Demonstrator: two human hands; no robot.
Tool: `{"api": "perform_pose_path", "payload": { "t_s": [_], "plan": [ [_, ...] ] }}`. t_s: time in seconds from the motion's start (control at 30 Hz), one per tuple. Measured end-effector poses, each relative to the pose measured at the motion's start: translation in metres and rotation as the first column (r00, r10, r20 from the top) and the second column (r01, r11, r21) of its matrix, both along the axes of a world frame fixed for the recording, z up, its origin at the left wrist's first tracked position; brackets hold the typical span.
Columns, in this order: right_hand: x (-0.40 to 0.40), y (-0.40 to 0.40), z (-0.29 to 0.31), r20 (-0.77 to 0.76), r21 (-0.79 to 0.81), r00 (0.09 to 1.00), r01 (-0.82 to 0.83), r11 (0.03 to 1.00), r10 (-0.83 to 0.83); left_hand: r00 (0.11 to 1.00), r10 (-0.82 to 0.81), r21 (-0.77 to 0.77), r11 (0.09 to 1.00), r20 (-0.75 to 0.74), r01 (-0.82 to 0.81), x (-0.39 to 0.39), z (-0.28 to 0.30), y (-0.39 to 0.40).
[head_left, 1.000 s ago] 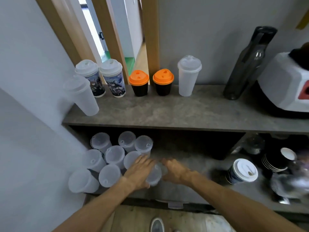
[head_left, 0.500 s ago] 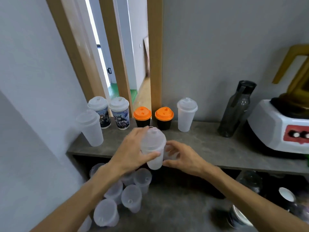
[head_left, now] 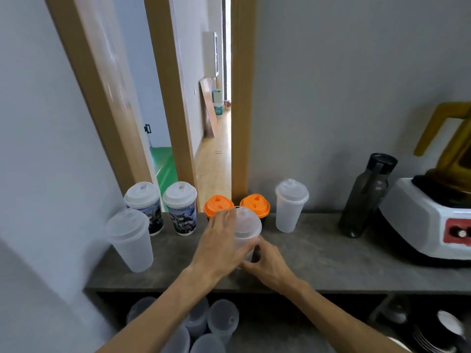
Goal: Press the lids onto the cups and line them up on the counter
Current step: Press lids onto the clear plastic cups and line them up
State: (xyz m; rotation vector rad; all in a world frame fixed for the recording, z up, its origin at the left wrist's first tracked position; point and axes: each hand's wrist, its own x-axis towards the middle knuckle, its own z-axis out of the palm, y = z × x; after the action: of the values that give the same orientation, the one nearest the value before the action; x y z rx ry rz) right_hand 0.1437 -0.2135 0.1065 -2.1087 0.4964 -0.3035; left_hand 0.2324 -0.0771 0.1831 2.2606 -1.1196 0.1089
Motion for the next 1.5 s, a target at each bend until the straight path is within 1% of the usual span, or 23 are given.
{"api": "perform_pose_path", "payload": {
  "t_s": [0.1, 0.17, 0.3, 0.43, 0.5, 0.6, 0.63, 0.67, 0.7, 0.73, 0.77, 0.8, 0.83, 0.87, 0.93, 1.0, 1.13, 1.23, 1.3, 1.43, 1.5],
  "plan": [
    [0.004, -0.001, -0.002, -0.001, 0.009, 1.0, 0.005, 1.0, -0.005, 0.986, -0.009, 0.118, 0.993, 0.169, -0.011, 0.012, 0.002, 0.002],
    [0.006, -0.002, -0.006, -0.02, 0.013, 1.0, -0.003, 1.0, 0.003, 0.978, -0.001, 0.135, 0.99, 0.209, -0.028, 0.018, 0.002, 0.004],
    [0.007, -0.001, -0.008, -0.023, 0.02, 1.0, 0.005, 1.0, -0.004, 0.984, 0.02, 0.093, 0.995, 0.176, -0.037, 0.018, -0.006, 0.001],
    [0.005, 0.001, -0.002, -0.017, 0.024, 1.0, -0.006, 1.0, 0.006, 0.985, 0.014, 0.121, 0.992, 0.172, -0.035, 0.013, -0.005, 0.005],
    [0.006, 0.001, -0.002, -0.015, 0.028, 1.0, -0.009, 1.0, 0.009, 0.985, 0.025, 0.079, 0.996, 0.173, -0.039, 0.009, -0.006, 0.01],
    [0.006, 0.0, -0.005, -0.013, 0.02, 1.0, -0.016, 1.0, 0.016, 0.984, 0.014, -0.042, 0.999, 0.18, -0.007, 0.002, -0.014, 0.02],
    [0.006, -0.001, -0.005, -0.01, 0.018, 1.0, -0.013, 1.0, 0.014, 0.989, 0.004, -0.098, 0.995, 0.15, 0.011, 0.001, -0.016, 0.022],
    [0.006, -0.001, -0.005, -0.013, 0.017, 1.0, -0.011, 1.0, 0.011, 0.998, -0.009, -0.166, 0.986, 0.059, 0.019, -0.001, -0.016, 0.024],
    [0.005, -0.001, -0.005, -0.014, 0.017, 1.0, -0.01, 1.0, 0.011, 0.996, -0.022, -0.247, 0.969, -0.084, 0.0, -0.001, -0.013, 0.024],
    [0.006, -0.001, -0.005, -0.014, 0.014, 1.0, -0.013, 1.0, 0.013, 0.966, -0.04, -0.328, 0.943, -0.255, -0.047, -0.001, -0.007, 0.022],
    [0.006, -0.001, -0.005, -0.014, 0.005, 1.0, -0.017, 1.0, 0.017, 0.902, -0.064, -0.389, 0.914, -0.426, -0.119, 0.001, -0.002, 0.018],
    [0.006, -0.001, -0.005, -0.017, -0.003, 1.0, -0.019, 1.0, 0.019, 0.83, -0.076, -0.416, 0.888, -0.553, -0.196, 0.004, 0.003, 0.014],
    [0.007, -0.001, -0.004, -0.022, -0.005, 1.0, -0.018, 1.0, 0.018, 0.779, -0.067, -0.412, 0.875, -0.623, -0.254, 0.009, 0.006, 0.009],
    [0.007, -0.001, -0.004, -0.027, -0.005, 1.0, -0.017, 1.0, 0.017, 0.757, -0.049, -0.398, 0.872, -0.652, -0.286, 0.013, 0.009, 0.005],
    [0.008, -0.002, -0.004, -0.038, -0.007, 0.999, -0.014, 1.0, 0.013, 0.74, -0.027, -0.378, 0.871, -0.672, -0.312, 0.018, 0.013, -0.001],
    [0.009, -0.002, -0.005, -0.043, -0.01, 0.999, -0.007, 1.0, 0.006, 0.729, -0.051, -0.398, 0.863, -0.682, -0.312, 0.019, 0.01, -0.003],
    [0.01, -0.002, -0.007, -0.045, -0.01, 0.999, 0.001, 1.0, -0.001, 0.76, -0.081, -0.453, 0.842, -0.645, -0.294, 0.019, -0.002, -0.004],
    [0.009, -0.002, -0.004, -0.032, -0.013, 0.999, -0.015, 1.0, 0.015, 0.757, -0.087, -0.481, 0.816, -0.648, -0.319, 0.015, -0.007, -0.003],
    [0.007, -0.002, -0.001, -0.023, -0.002, 0.999, -0.029, 1.0, 0.029, 0.771, -0.12, -0.511, 0.809, -0.625, -0.289, 0.008, -0.012, 0.0],
    [0.006, -0.002, -0.003, -0.019, 0.004, 0.999, -0.036, 0.999, 0.036, 0.827, -0.165, -0.505, 0.848, -0.538, -0.159, -0.002, -0.027, 0.005],
    [0.006, -0.001, -0.003, -0.012, -0.001, 0.999, -0.031, 1.0, 0.031, 0.835, -0.157, -0.511, 0.844, -0.528, -0.164, -0.003, -0.027, 0.003]
  ]
}}
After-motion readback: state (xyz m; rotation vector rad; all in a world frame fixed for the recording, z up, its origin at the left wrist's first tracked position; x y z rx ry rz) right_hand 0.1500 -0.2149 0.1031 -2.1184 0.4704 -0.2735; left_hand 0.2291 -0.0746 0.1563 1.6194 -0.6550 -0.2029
